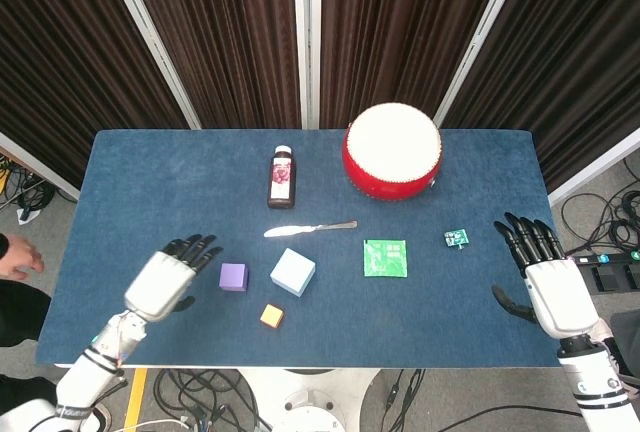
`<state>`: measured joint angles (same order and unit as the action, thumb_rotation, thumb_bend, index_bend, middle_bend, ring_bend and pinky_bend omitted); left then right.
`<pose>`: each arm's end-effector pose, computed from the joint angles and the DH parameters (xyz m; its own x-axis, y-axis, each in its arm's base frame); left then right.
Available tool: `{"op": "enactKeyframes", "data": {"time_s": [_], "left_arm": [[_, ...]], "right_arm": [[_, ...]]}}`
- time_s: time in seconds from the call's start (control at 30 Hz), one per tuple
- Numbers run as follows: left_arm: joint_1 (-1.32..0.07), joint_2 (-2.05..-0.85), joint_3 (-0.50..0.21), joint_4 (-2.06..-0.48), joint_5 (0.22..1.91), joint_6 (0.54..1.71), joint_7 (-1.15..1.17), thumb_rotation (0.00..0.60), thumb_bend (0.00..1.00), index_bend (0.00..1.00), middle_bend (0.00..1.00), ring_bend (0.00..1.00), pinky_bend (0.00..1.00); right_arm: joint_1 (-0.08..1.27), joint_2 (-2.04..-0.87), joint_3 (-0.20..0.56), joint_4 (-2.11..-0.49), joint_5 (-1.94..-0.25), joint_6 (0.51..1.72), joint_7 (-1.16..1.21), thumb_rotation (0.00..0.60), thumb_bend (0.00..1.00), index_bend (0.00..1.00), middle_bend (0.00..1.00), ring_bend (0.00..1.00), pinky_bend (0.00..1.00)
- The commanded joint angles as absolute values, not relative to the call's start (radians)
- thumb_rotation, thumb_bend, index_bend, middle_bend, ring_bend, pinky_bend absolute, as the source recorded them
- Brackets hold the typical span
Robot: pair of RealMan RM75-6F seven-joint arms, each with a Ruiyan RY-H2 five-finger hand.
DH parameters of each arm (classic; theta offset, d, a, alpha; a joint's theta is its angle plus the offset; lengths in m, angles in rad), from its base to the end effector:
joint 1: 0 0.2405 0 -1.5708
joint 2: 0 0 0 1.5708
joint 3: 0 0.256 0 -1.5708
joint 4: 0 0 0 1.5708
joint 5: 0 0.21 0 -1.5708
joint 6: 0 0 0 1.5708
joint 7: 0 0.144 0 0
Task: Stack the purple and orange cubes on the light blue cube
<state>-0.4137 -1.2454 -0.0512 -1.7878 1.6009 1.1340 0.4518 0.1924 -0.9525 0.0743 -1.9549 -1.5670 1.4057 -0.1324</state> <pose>-0.1855 0.2384 0.0592 0.6227 0.0773 0.7787 0.6902 -0.5231 -0.5000 -0.2220 -0.2040 0.1708 0.3712 -0.0214 0.9283 -0.9087 -0.2142 0.3584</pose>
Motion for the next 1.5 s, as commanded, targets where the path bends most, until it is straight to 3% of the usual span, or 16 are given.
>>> {"op": "enactKeyframes", "data": {"time_s": [0.03,0.47,0.8,1.5], "left_arm": [[-0.496,-1.268,-0.066,-1.777,1.593,1.030,0.488,0.600,0.16,0.22,0.24,0.17,0.31],[-0.663,-1.348,-0.149,-1.778,1.429,0.853,0.508,0.600,0.16,0.22,0.24,0.17,0.31],[-0.780,-1.442,-0.166,-1.733,1.277,0.752,0.564,0.600,0.16,0.23,0.25,0.18,0.32],[-0.930,-1.551,-0.106,-1.565,1.176,0.719,0.652,0.600,0.16,0.26,0.26,0.18,0.32]], "right_arm": [[0.193,-0.953,0.076,-1.953,-1.569,1.408,-0.131,0.600,0.20,0.00,0.00,0.00,0.00],[0.203,-0.954,0.090,-1.951,-1.528,1.390,-0.129,0.600,0.20,0.00,0.00,0.00,0.00],[0.189,-0.930,0.095,-1.943,-1.534,1.416,-0.068,0.600,0.20,0.00,0.00,0.00,0.00],[0.188,-0.916,0.102,-1.935,-1.529,1.418,-0.031,0.600,0.20,0.00,0.00,0.00,0.00]]}}
